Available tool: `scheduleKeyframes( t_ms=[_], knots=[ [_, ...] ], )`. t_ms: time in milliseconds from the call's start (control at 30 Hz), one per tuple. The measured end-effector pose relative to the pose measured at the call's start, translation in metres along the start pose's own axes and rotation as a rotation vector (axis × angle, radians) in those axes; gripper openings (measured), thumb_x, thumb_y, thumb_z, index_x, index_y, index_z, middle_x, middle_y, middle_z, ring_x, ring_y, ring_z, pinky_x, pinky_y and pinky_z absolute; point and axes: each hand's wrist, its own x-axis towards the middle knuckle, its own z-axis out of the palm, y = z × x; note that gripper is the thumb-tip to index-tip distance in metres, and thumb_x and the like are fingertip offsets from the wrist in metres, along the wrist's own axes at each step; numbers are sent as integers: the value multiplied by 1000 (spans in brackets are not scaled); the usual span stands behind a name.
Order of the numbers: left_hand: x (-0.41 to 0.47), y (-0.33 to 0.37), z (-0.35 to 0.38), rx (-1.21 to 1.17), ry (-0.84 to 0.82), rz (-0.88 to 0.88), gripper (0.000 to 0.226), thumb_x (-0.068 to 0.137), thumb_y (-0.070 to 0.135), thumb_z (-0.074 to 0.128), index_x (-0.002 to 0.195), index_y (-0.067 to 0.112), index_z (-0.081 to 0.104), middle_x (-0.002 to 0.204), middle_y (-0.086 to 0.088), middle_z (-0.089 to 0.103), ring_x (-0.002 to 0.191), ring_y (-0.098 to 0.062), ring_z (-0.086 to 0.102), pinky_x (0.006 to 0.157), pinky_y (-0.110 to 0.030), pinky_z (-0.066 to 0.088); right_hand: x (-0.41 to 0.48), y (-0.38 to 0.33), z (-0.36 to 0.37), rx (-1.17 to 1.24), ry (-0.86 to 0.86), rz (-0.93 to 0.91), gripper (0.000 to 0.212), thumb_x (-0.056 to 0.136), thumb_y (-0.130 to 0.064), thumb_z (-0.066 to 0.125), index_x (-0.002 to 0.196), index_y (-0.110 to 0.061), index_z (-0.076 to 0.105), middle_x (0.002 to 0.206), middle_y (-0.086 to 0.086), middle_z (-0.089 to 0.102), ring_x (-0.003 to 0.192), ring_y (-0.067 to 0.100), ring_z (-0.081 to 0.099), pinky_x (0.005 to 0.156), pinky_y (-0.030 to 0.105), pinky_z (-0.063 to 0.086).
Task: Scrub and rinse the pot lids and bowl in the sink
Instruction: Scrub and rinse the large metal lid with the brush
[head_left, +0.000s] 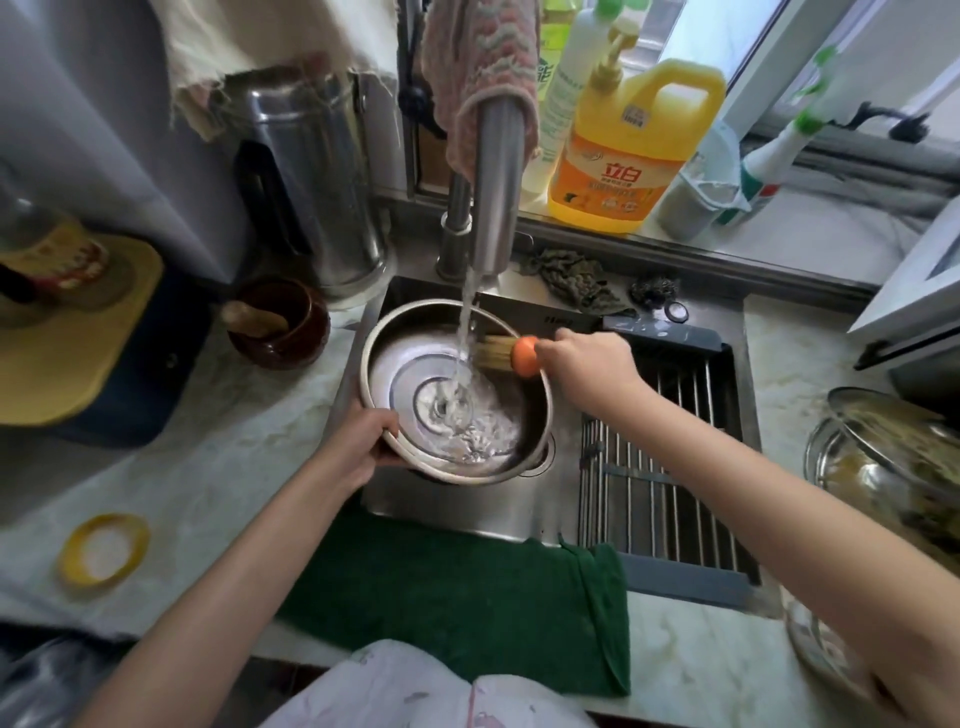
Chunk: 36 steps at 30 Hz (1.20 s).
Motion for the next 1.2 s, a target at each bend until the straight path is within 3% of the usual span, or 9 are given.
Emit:
scheduleKeyframes(
  t_ms=[100, 233, 367, 567, 667, 833, 933, 1033, 1200],
  knots=[
    [7, 1, -1, 13, 1, 32, 80, 74, -18, 33, 136, 34, 30, 102, -3, 53, 79, -28, 56, 36, -35, 51, 4, -7, 0, 64, -226, 76, 19, 84, -25, 59, 102, -22, 64, 97, 2, 67, 90, 29, 65, 64, 29, 41],
    [3, -6, 3, 119, -38, -8, 81, 71, -18, 37, 140, 24, 32, 119, -24, 53, 76, -33, 58, 40, -38, 52, 22, -4, -1, -5, 133, -15, 22, 79, -25, 71, 100, -22, 66, 83, 6, 63, 63, 29, 64, 48, 27, 36],
    [3, 8, 4, 123, -21, 55, 94, 71, -19, 37, 141, 43, 25, 124, -7, 49, 93, -37, 58, 42, -40, 53, 19, -3, 7, -96, 263, -114, 28, 62, -12, 81, 86, -19, 69, 69, 4, 56, 40, 23, 54, 41, 21, 19],
    [8, 10, -3, 192, 28, 207, 106, 67, -15, 47, 139, 57, 18, 137, 6, 40, 122, -32, 47, 77, -59, 54, -18, -34, 2, 212, -336, 78, 23, 83, -31, 63, 104, -21, 65, 104, 4, 66, 97, 29, 64, 72, 30, 43],
    [9, 7, -2, 140, 39, 149, 106, 67, -15, 47, 135, 62, 20, 142, 3, 36, 120, -35, 45, 56, -53, 56, -18, -46, 3, 318, -484, 123, 24, 79, -28, 67, 102, -22, 66, 103, 3, 65, 95, 28, 62, 76, 32, 46],
    [7, 4, -9, 246, -14, 34, 102, 75, -17, 40, 141, 57, 14, 142, -2, 33, 104, -36, 52, 50, -46, 56, 15, -24, 2, 147, -193, 127, 21, 86, -27, 59, 106, -21, 64, 100, 3, 65, 90, 28, 66, 64, 29, 40],
    [3, 5, -4, 331, -54, 28, 98, 79, -17, 41, 144, 49, 12, 143, -3, 32, 96, -30, 53, 48, -44, 56, 31, -16, -4, -183, 219, -218, 22, 76, -21, 71, 98, -26, 68, 82, 0, 61, 55, 20, 62, 43, 23, 28],
    [5, 10, -3, 383, -91, 17, 98, 81, -15, 46, 145, 49, 9, 143, -6, 34, 110, -36, 50, 51, -45, 57, 32, -17, -5, -313, 477, -485, 24, 78, -8, 61, 97, -22, 65, 83, 3, 60, 50, 18, 53, 37, 25, 33],
    [9, 13, -6, 381, -74, 128, 99, 81, -15, 43, 144, 52, 7, 140, 1, 29, 116, -38, 47, 57, -49, 58, 3, -7, 13, -129, 119, -148, 30, 73, -19, 74, 103, -21, 66, 89, 3, 62, 62, 22, 64, 47, 25, 29]
  ],
)
